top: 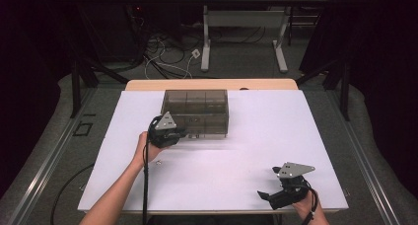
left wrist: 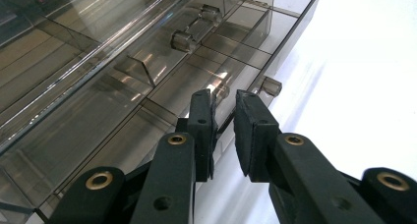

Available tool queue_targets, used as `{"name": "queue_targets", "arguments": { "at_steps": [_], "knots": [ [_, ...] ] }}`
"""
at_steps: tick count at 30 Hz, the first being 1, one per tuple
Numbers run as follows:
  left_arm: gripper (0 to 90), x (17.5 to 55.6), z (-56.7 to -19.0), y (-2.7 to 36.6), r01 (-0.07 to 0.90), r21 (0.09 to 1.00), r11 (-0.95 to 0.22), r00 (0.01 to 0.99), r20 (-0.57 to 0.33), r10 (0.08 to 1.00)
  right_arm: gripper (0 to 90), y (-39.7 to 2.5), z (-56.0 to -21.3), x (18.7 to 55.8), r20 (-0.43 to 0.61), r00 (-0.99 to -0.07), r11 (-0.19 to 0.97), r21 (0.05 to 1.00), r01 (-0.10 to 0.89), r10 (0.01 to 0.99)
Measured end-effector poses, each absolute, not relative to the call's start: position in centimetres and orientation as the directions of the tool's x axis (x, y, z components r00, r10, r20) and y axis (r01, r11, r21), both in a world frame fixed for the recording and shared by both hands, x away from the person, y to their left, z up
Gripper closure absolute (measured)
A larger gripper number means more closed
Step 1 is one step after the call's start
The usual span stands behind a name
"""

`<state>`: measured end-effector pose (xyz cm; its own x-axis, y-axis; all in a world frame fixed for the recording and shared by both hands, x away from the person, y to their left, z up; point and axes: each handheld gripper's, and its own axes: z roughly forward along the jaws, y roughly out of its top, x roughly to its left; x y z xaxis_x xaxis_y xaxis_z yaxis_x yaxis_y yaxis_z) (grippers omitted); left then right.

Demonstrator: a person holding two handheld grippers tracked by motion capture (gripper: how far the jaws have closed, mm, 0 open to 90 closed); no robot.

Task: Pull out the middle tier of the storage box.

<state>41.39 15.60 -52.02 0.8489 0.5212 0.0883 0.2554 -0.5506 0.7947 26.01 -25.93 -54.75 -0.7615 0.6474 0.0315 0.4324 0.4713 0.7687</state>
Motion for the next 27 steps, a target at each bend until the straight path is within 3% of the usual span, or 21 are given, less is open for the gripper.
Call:
{"name": "queue_targets", "arguments": {
  "at_steps": [27],
  "knots": [
    [78.2,40.37,-51.84,15.70,0.255,0.779,-0.573,0.863,0.084,0.498,0.5,-25.99,-54.70,26.01,0.027,-0.764,0.474,0.769,0.428,0.645]
  ]
}}
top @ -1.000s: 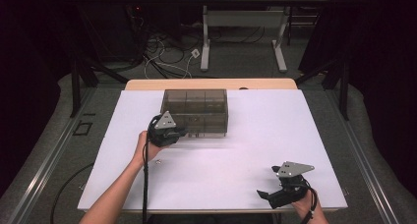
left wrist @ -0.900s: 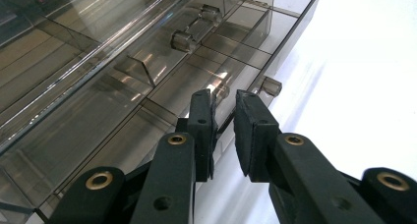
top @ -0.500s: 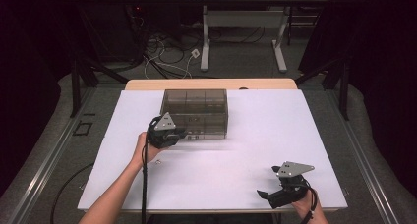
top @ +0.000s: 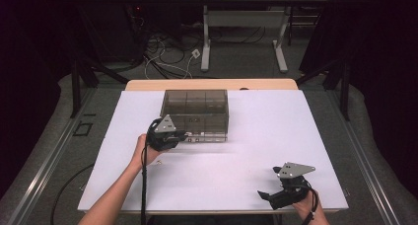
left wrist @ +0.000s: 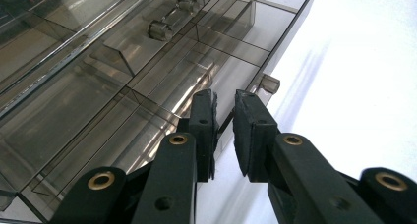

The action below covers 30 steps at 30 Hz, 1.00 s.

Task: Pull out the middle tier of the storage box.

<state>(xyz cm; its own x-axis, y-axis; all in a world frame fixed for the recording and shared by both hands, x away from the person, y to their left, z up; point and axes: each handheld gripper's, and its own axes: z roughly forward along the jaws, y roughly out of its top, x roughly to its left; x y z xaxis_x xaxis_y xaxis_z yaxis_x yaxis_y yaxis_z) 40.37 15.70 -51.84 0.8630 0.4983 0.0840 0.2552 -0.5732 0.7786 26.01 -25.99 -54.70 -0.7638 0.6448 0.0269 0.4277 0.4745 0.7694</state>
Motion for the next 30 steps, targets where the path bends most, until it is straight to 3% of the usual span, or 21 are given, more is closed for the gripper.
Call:
{"name": "queue_targets", "arguments": {
  "at_steps": [30],
  "knots": [
    [79.0,39.86,-51.70,15.73,0.262,0.765,-0.588,0.876,0.068,0.478,0.5,-25.97,-54.72,25.97,0.024,-0.760,0.474,0.769,0.429,0.650]
  ]
}}
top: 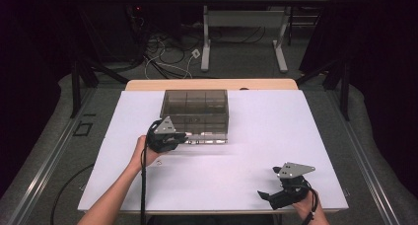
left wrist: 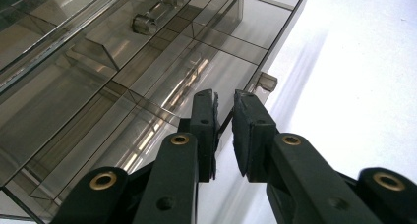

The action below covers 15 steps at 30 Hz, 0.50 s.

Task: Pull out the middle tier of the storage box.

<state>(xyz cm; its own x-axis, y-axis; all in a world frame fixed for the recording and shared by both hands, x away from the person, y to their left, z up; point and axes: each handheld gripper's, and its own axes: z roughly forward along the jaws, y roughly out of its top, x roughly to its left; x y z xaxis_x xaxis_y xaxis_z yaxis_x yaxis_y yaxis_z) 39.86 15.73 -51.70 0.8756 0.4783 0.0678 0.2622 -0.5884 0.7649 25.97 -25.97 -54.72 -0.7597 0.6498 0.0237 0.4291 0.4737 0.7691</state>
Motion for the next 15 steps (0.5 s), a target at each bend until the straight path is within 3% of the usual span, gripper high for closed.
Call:
{"name": "queue_targets", "arguments": {
  "at_steps": [15],
  "knots": [
    [79.0,39.74,-51.67,15.73,0.260,0.761,-0.594,0.880,0.066,0.470,0.5,-25.98,-54.72,26.02,0.027,-0.764,0.474,0.769,0.428,0.645]
  ]
}}
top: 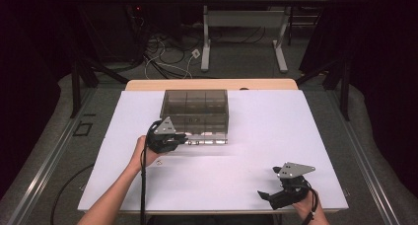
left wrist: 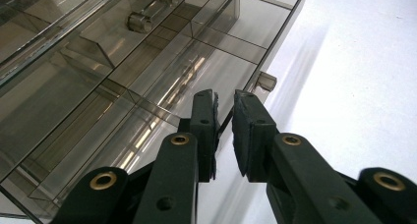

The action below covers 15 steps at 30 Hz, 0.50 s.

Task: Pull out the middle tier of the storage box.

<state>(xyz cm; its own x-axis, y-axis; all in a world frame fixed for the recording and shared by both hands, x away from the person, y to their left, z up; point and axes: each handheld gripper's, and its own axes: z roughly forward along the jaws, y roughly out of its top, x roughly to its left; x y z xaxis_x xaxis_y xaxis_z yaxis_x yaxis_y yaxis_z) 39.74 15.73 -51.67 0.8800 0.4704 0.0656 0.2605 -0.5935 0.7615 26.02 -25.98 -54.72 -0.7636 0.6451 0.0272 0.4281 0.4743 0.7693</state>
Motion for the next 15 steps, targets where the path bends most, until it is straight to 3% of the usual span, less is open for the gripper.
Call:
{"name": "queue_targets", "arguments": {
  "at_steps": [8,15],
  "knots": [
    [76.6,39.69,-51.65,15.68,0.256,0.777,-0.575,0.876,0.066,0.478,0.5,-25.96,-54.72,25.97,0.026,-0.759,0.472,0.770,0.431,0.651],
    [56.0,39.34,-51.14,15.80,0.277,0.771,-0.573,0.874,0.045,0.483,0.5,-25.93,-54.70,25.95,0.028,-0.760,0.473,0.768,0.432,0.649]
  ]
}}
